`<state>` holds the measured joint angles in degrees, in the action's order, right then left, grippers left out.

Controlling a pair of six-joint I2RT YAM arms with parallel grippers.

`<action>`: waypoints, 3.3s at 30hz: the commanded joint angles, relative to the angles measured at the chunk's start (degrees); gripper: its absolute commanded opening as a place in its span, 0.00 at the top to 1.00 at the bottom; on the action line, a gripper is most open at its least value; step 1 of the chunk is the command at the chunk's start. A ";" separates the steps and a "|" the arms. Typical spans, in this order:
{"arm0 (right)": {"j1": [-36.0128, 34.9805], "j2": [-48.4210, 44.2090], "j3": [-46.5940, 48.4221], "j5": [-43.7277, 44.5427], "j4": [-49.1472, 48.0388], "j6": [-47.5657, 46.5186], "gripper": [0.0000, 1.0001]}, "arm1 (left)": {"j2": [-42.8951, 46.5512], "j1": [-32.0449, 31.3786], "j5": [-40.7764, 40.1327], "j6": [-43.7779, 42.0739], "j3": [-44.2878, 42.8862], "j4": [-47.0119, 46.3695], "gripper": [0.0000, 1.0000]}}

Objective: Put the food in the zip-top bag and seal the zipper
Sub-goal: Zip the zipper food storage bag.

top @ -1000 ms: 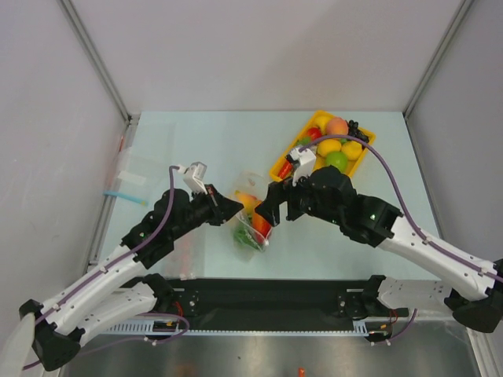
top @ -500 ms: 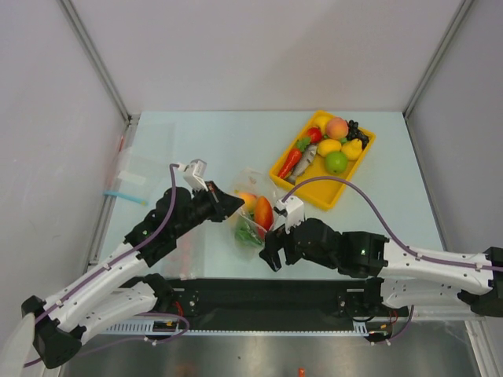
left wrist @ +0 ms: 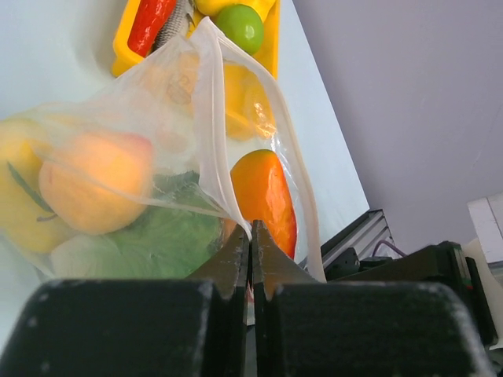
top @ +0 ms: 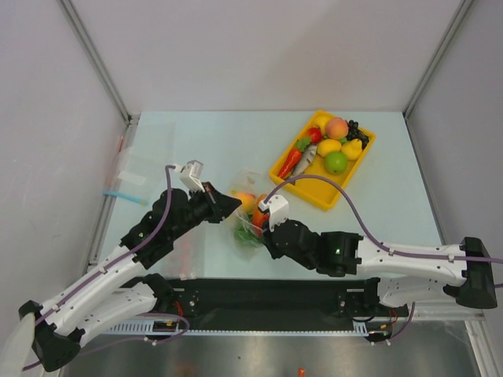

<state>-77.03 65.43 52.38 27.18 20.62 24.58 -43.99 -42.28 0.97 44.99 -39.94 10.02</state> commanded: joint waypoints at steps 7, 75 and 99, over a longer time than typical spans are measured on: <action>-0.48 -6.00 2.46 1.40 -1.90 -13.13 1.00 | 3.47 0.36 -4.31 -5.26 -6.55 7.02 0.67; 9.71 -17.53 -2.81 -31.22 -0.76 -34.25 1.00 | -21.40 -11.33 39.47 -80.24 -27.56 24.17 0.24; 9.53 -19.73 -5.97 -30.17 -4.27 -33.63 0.77 | -19.30 -11.33 30.15 -74.26 -24.66 19.25 1.00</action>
<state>-67.02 47.33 46.76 -3.36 21.15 -9.50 -65.36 -53.76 34.13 -30.81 -64.93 31.38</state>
